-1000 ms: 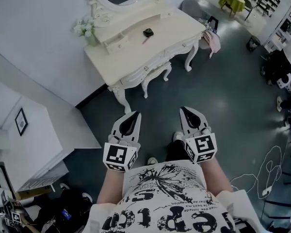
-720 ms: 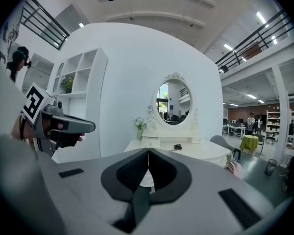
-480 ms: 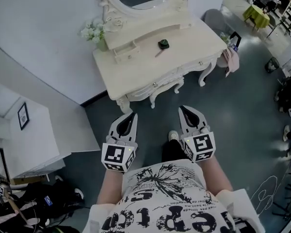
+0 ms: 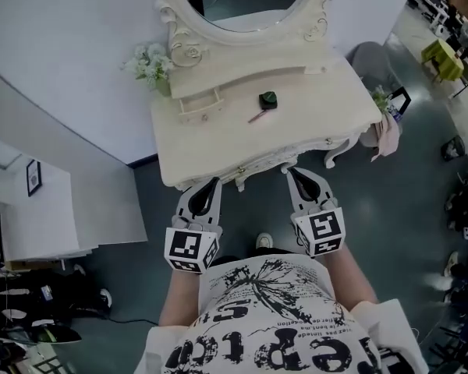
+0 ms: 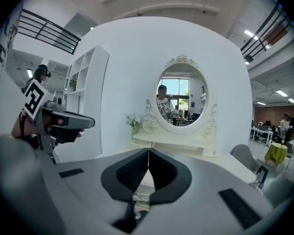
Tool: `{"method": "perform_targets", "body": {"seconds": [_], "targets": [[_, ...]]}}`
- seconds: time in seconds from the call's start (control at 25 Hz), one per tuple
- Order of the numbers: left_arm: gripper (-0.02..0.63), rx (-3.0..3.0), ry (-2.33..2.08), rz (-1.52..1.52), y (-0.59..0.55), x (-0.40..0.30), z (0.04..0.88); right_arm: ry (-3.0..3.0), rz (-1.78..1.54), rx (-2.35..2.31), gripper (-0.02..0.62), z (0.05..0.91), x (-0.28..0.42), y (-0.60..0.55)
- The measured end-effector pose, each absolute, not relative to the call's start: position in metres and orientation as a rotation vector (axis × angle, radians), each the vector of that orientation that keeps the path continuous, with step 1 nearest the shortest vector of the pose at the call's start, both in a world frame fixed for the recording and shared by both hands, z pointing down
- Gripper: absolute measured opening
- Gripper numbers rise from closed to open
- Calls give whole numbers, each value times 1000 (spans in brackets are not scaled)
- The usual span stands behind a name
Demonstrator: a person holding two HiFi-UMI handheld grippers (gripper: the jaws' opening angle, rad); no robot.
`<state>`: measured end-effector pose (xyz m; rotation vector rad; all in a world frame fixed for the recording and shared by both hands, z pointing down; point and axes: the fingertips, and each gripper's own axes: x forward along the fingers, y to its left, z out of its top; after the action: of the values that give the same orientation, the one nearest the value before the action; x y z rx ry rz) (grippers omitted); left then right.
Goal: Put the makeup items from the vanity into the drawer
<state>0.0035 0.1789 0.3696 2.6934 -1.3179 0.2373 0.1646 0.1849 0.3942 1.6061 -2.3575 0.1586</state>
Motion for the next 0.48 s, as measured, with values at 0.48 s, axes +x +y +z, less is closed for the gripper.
{"method": "perform_targets", "body": {"seconds": [0.48], "targets": [[20, 2569, -1441, 232, 91, -19, 387, -2407, 185, 1449, 18, 417, 146, 78]]}}
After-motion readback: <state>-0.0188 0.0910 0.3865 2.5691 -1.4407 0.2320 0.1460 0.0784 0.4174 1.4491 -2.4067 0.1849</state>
